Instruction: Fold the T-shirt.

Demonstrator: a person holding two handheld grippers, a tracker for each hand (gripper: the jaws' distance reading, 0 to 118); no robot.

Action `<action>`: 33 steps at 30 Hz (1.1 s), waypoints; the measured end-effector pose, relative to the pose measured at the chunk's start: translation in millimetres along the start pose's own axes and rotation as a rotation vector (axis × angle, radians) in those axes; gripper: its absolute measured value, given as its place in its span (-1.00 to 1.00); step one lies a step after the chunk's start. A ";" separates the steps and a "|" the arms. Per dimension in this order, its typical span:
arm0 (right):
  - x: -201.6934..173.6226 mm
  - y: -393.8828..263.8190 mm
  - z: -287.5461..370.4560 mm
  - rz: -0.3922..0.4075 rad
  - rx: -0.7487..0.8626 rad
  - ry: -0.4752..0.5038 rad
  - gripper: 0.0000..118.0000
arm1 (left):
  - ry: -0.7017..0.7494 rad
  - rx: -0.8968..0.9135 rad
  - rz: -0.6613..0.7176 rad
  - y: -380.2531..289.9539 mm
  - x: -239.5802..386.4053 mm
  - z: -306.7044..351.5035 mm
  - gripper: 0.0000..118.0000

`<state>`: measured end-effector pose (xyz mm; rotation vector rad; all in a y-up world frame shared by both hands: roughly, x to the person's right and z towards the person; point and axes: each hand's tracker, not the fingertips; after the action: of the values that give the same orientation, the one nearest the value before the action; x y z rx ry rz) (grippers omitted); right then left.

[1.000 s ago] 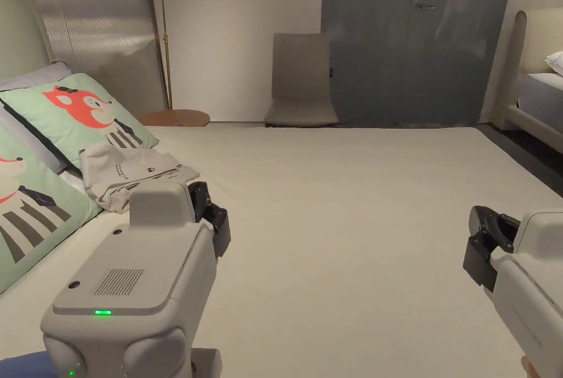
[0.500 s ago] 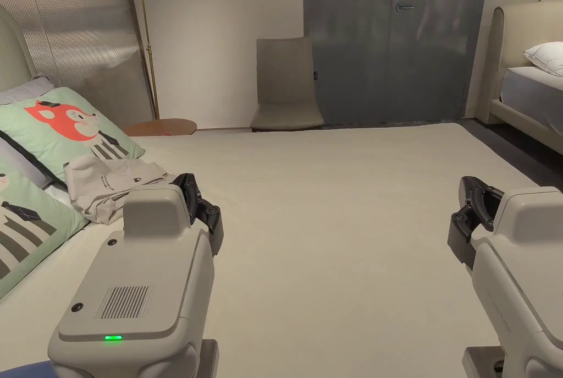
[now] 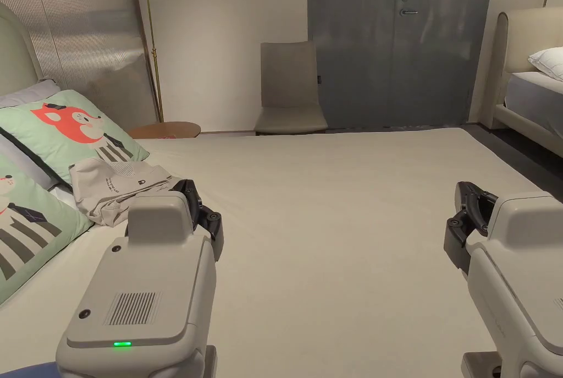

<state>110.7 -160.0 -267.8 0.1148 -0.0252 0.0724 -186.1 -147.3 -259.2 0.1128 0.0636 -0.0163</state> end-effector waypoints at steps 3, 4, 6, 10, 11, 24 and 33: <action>-1.2 -1.0 0.3 0.002 -0.008 -0.004 -0.98 | 0.000 -0.003 -0.006 -1.8 0.4 0.6 -0.94; -1.4 -1.3 0.2 0.005 -0.007 -0.009 -0.84 | 0.002 0.000 -0.007 -2.1 0.4 1.3 -0.61; -0.1 -2.1 0.6 -0.002 -0.004 -0.008 0.00 | -0.003 -0.014 -0.013 -0.8 0.7 1.0 -0.01; -0.6 -1.6 1.5 -0.017 0.031 -0.033 1.00 | 0.000 -0.024 -0.017 -3.4 -0.3 1.1 0.81; -1.5 -0.1 0.8 -0.016 0.015 -0.007 1.00 | 0.001 -0.028 -0.015 -4.0 -0.7 0.9 0.89; -1.2 4.8 0.8 -0.016 0.018 -0.018 1.00 | 0.021 0.001 -0.022 -5.8 0.2 5.3 0.89; 1.4 3.9 2.6 -0.013 0.027 -0.012 1.00 | 0.046 0.030 0.014 -1.5 -4.3 9.3 0.89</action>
<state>111.8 -156.4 -264.7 0.1424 -0.0356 0.0589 -189.8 -149.8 -249.9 0.1434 0.1083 -0.0008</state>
